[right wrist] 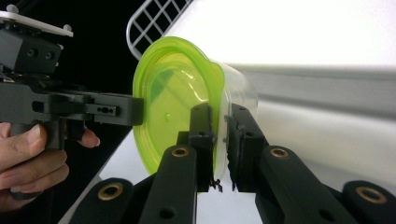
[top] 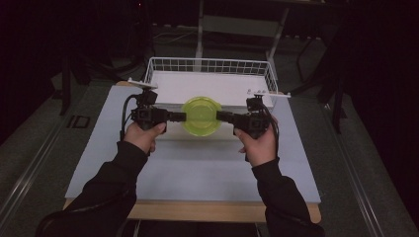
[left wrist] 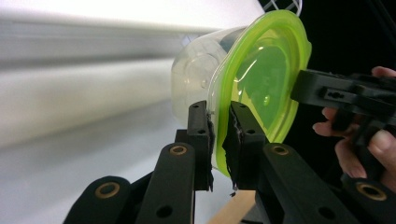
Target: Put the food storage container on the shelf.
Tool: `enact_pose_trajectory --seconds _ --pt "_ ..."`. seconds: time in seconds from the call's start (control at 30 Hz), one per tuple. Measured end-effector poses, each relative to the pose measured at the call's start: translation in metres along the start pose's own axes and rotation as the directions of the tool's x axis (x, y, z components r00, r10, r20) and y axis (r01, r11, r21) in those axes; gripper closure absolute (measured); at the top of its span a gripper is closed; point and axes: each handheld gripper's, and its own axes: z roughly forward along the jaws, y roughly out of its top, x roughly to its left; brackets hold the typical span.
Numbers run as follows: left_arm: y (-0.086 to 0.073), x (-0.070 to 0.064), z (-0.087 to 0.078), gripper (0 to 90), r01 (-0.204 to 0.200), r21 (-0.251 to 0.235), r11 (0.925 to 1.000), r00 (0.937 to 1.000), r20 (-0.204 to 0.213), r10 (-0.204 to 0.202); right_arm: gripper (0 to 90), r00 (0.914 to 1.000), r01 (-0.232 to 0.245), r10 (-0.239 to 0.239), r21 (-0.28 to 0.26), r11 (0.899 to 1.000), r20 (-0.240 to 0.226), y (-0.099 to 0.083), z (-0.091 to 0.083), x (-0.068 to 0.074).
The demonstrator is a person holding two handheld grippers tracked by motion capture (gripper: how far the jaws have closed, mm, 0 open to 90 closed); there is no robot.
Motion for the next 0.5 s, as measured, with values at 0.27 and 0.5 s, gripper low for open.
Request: enact_pose_trajectory --seconds 0.27,0.5 --pt "0.034 -0.003 0.005 80.7 0.024 -0.021 0.9995 0.9985 -0.049 -0.025 81.5 0.9992 -0.028 0.028 -0.008 1.0 0.027 0.04 0.006 -0.001" --pt "0.061 -0.006 0.016 80.6 0.045 -0.025 0.9987 0.9946 -0.093 -0.047 81.3 0.9965 -0.066 0.066 -0.004 0.998 0.05 0.063 0.015 -0.013"
